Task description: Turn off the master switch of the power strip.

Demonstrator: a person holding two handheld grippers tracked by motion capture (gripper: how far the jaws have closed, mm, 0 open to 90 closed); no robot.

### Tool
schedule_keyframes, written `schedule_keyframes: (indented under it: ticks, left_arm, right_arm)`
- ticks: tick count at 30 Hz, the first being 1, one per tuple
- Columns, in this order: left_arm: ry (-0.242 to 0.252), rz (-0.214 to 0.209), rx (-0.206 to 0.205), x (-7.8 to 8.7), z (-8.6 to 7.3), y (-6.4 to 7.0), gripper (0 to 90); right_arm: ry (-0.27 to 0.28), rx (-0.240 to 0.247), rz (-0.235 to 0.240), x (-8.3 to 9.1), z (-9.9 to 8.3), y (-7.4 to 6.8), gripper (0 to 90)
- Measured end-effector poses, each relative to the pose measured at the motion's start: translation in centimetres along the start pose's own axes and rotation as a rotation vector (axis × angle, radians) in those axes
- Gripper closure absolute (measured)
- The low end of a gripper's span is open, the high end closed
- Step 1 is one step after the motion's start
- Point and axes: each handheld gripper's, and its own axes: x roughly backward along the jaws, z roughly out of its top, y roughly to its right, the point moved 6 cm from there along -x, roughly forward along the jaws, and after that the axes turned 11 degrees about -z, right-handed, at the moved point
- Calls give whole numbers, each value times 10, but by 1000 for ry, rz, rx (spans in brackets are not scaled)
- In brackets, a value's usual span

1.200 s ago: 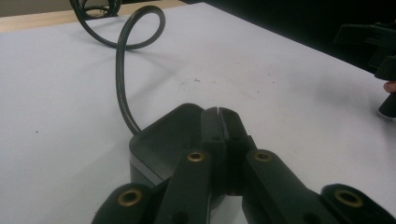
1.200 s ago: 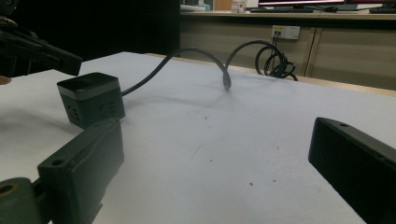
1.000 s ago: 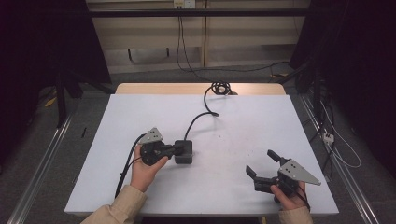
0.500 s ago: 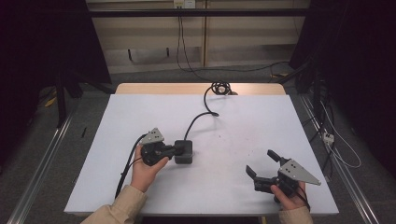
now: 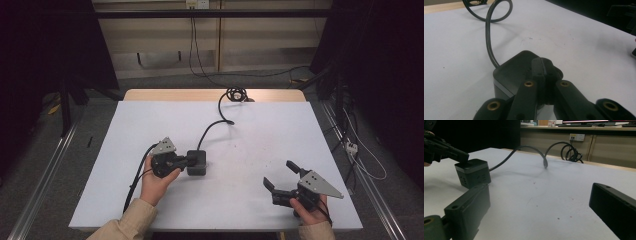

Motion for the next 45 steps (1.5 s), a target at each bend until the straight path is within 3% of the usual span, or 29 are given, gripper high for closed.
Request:
schedule_keyframes:
  ticks: [45]
  left_arm:
    - [-11,24,-19,-1,0,1,900]
  right_arm:
    - [-4,7,3,0,-1,-2,29]
